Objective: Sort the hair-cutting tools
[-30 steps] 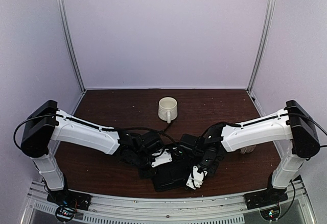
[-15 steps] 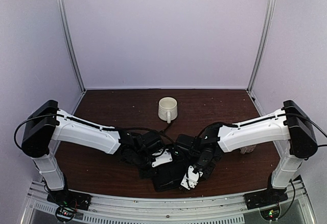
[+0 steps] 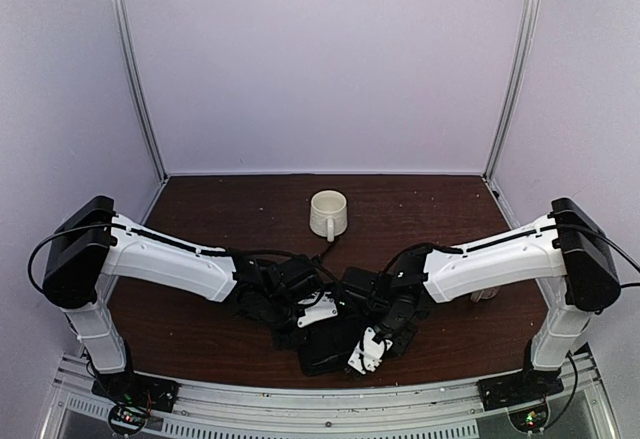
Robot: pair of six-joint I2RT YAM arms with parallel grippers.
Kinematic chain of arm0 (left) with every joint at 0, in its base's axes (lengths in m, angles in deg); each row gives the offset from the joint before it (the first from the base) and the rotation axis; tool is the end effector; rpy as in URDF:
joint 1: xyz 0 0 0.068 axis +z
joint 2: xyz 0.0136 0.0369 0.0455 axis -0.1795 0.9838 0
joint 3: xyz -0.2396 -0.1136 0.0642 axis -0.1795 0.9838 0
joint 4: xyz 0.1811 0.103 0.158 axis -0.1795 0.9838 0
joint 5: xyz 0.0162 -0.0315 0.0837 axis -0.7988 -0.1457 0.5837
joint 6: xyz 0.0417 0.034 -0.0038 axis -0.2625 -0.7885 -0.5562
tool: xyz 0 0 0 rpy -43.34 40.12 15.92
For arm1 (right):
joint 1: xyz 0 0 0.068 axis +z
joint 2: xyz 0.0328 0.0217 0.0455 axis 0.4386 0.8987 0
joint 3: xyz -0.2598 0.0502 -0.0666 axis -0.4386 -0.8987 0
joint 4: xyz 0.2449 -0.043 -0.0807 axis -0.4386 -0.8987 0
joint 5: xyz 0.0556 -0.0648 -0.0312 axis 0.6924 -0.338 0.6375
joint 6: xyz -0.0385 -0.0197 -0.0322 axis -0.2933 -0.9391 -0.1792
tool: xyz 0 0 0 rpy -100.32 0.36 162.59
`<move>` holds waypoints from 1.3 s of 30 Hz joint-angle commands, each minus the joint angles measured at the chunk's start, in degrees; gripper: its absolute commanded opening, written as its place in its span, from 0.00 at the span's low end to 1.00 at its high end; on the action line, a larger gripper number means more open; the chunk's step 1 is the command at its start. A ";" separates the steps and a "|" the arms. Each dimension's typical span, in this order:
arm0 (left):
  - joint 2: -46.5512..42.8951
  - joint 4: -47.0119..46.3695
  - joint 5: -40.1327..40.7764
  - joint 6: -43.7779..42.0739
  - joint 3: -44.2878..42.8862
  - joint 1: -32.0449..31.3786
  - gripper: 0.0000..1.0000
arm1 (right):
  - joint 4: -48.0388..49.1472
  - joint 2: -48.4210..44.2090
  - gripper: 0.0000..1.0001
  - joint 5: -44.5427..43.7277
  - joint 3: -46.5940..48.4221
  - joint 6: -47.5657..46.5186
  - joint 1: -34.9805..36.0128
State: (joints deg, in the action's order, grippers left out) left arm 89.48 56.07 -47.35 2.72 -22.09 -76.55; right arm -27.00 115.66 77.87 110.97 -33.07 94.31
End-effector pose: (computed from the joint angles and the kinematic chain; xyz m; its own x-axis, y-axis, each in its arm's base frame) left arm 0.1378 -0.3134 0.1469 -0.3202 0.8781 -0.3556 0.9378 0.3470 0.0124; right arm 0.1166 0.2950 0.1641 0.7833 -0.6186 -0.0619 -0.6210 -0.7738 -0.1252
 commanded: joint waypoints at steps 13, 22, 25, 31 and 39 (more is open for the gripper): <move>3.77 0.00 4.45 -1.15 1.97 1.44 0.00 | 9.68 0.15 0.09 -11.78 1.59 -2.42 -0.34; 3.77 -0.04 4.53 -0.89 2.14 1.46 0.00 | 4.19 -0.88 0.19 -8.30 6.17 1.19 -1.34; 3.68 -0.35 4.55 -0.93 2.31 1.44 0.00 | 2.25 -2.00 0.20 -6.75 5.72 2.43 -1.36; 3.06 -1.19 4.68 -0.72 2.76 1.45 0.00 | 2.93 -3.39 0.23 -6.71 4.41 5.37 -2.50; -9.45 -8.70 11.04 0.98 8.54 0.70 0.02 | 4.73 -4.82 0.24 -4.24 4.06 12.39 -5.58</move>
State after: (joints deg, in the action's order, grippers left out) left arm 86.42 49.64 -41.88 2.79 -17.02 -75.75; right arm -24.23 113.91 71.38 115.03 -25.64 90.31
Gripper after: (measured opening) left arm 0.009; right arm 0.239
